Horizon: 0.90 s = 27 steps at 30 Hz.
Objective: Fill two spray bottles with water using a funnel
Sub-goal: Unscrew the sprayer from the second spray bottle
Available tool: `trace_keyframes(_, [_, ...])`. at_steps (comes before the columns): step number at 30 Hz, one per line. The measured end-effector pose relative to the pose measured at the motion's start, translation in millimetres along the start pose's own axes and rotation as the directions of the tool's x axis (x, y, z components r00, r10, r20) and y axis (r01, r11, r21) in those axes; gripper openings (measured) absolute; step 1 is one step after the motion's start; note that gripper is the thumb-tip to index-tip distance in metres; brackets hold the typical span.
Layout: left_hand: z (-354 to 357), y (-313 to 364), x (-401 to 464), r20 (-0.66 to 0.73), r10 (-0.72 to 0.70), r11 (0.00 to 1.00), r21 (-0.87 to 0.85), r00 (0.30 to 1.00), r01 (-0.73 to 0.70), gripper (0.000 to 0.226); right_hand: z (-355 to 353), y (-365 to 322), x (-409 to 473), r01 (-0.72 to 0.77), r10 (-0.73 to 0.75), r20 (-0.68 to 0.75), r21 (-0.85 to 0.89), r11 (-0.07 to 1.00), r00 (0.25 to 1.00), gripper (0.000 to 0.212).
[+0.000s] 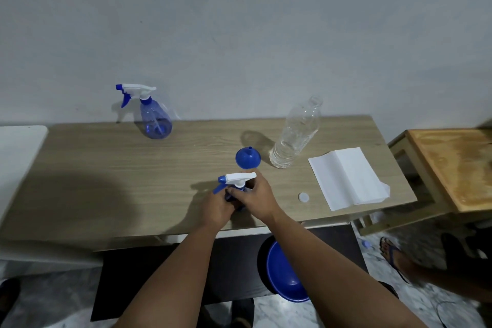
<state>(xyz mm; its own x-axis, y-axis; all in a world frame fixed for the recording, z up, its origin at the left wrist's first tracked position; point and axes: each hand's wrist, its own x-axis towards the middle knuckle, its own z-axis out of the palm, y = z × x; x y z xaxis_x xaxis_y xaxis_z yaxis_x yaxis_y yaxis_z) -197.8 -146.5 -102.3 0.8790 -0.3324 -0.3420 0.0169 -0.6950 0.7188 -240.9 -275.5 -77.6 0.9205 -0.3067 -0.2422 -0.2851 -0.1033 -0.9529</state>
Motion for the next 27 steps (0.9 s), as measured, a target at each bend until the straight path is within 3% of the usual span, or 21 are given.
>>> trace_keyframes(9, [0.1, -5.5, 1.0, 0.024, -0.021, 0.971, -0.239, 0.999, 0.026, 0.025, -31.1, -65.9, 19.1, 0.263, -0.254, -0.08, 0.146, 0.954, 0.964, 0.012])
trace_keyframes(13, [-2.7, -4.8, -2.3, 0.017, 0.033, 0.968, -0.248, 0.999, -0.028, 0.026, -61.1, -92.9, 31.4, 0.29, -0.285, -0.098, 0.031, 0.957, 0.953, 0.003])
trace_keyframes(15, [-4.9, -3.4, -4.8, 0.023, 0.042, 0.972, -0.231, 0.999, -0.036, 0.027, -71.8, -81.8, 38.8, 0.222, -0.234, -0.046, -0.191, 0.956, 0.971, 0.009])
trace_keyframes(17, [-7.0, -4.8, -5.9, 0.015, 0.049, 0.982, -0.183, 0.999, -0.045, 0.039, -78.2, -60.8, 41.8, 0.134, -0.139, 0.022, -0.468, 0.874, 0.99, 0.013])
trace_keyframes(19, [-8.6, -6.8, -7.1, 0.003, 0.04, 0.988, -0.147, 0.999, -0.039, 0.049, -79.9, -35.3, 39.8, 0.034, -0.002, 0.052, -0.626, 0.779, 0.999, 0.019])
trace_keyframes(23, [-12.7, -3.1, -10.5, 0.001, 0.044, 0.994, -0.101, 0.999, -0.044, 0.047, -77.8, 11.2, 34.3, -0.205, 0.291, 0.001, -0.707, 0.677, 0.957, 0.027])
trace_keyframes(27, [-14.3, -6.2, -9.8, -0.002, 0.044, 0.997, -0.063, 0.999, -0.044, 0.056, -72.5, 28.6, 32.8, -0.309, 0.373, -0.082, -0.736, 0.603, 0.924, 0.034])
